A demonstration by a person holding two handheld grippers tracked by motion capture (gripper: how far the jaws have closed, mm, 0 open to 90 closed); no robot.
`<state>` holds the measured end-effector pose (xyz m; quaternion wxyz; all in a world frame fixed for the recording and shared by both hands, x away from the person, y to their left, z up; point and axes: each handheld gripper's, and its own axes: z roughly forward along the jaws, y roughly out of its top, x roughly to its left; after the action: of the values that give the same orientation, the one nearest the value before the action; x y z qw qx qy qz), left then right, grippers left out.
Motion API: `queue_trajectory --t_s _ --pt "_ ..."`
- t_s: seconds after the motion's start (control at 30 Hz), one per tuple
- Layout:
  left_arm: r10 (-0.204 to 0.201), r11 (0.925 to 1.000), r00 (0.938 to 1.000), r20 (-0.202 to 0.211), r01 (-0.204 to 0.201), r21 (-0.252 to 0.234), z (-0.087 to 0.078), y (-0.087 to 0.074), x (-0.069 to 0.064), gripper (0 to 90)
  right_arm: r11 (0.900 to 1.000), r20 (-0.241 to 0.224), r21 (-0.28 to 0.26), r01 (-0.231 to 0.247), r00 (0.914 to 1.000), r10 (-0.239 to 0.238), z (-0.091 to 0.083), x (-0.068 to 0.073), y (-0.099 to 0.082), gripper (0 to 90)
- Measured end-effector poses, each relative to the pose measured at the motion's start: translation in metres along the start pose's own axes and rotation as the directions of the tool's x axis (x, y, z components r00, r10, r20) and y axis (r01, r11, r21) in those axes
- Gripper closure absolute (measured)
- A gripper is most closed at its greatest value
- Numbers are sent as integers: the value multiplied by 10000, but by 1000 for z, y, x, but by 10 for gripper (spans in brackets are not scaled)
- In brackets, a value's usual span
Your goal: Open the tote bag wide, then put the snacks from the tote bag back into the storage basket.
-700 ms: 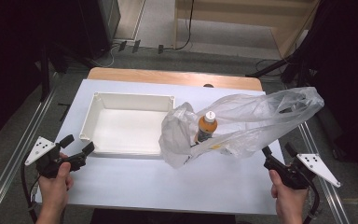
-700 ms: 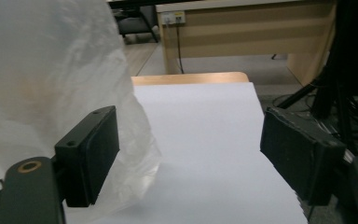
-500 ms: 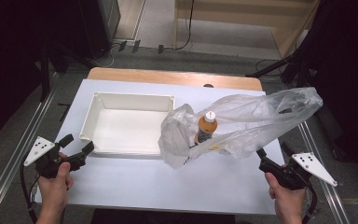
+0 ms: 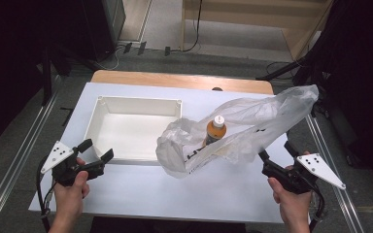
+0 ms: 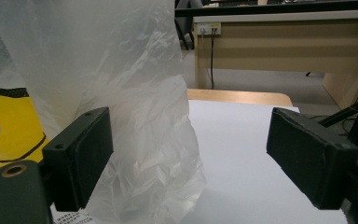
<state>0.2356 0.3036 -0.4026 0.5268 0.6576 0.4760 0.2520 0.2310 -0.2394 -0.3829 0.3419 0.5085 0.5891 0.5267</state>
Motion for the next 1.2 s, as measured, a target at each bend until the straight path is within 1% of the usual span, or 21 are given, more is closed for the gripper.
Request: queue_trajectory --t_s 0.07,0.1,0.23,0.3,0.4,0.5,0.63,0.67,0.7,0.73,0.77,0.8,0.83,0.9,0.97,1.0,1.07,1.1,1.13,1.17,1.2 --pt "41 10000 9999 95 -41 6 2 0 -3 139 10000 -1 -13 79 10000 -79 1 2 0 162" --pt "84 9999 9996 253 -85 72 6 1 -8 139 9998 6 46 190 9998 -190 3 6 1 221" --pt "101 9999 9977 665 -110 126 13 4 -18 139 9993 -126 158 336 9994 -334 8 12 1 345" --pt "201 9996 9962 848 -218 194 17 7 -25 139 9982 66 264 545 9985 -547 12 12 5 395" --pt "333 9993 9922 1202 -352 139 22 15 -34 139 9993 130 189 322 9994 -325 15 9 15 462" --pt "584 9982 9884 1402 -595 36 28 27 -45 140 9998 -172 -110 -195 9997 193 18 5 28 524" --pt "805 9968 9824 1687 -795 -126 35 35 -54 142 9998 -178 138 -125 9998 128 26 7 36 633" --pt "912 9958 9740 2072 -891 -192 39 37 -63 142 9997 -288 228 -102 9995 109 28 9 35 682" --pt "912 9958 9740 2072 -891 -192 39 37 -63 142 9997 -288 228 -102 9995 109 28 9 35 682" --pt "985 9951 9683 2294 -981 -133 42 36 -68 142 9996 -350 253 -93 9993 102 29 10 34 729" --pt "1127 9932 9577 2648 -1164 -18 45 32 -74 142 9992 -613 215 -349 9975 362 30 10 28 811" --pt "1127 9932 9577 2648 -1164 -18 45 32 -74 141 9992 -613 215 -349 9975 362 30 10 28 811" --pt "1156 9926 9535 2783 -1215 41 45 31 -77 141 9980 -804 471 -430 9957 467 34 9 24 862" --pt "1132 9928 9415 3173 -1197 9 45 29 -85 141 9973 -935 544 -498 9941 548 34 9 22 897" --pt "1317 9906 9333 3342 -1363 -98 42 30 -90 141 9974 -961 465 -552 9936 594 32 10 20 900" --pt "1317 9906 9333 3342 -1363 -98 42 30 -90 141 9974 -961 465 -552 9936 594 32 10 20 900" --pt "1627 9859 9205 3553 -1658 -217 37 31 -93 141 9986 -870 382 -366 9954 398 28 13 21 900" --pt "1625 9860 9157 3676 -1644 -263 35 31 -94 141 9990 -837 326 -309 9959 336 26 14 21 900" --pt "1625 9860 9157 3676 -1644 -263 35 31 -94 142 9991 -815 302 -295 9962 319 24 14 22 892" --pt "1695 9850 9022 3967 -1682 -385 31 32 -95 142 9990 -850 240 -365 9956 384 23 13 22 837" --pt "1778 9835 8927 4141 -1757 -436 29 32 -96 142 9986 -870 234 -465 9950 484 23 12 23 807"
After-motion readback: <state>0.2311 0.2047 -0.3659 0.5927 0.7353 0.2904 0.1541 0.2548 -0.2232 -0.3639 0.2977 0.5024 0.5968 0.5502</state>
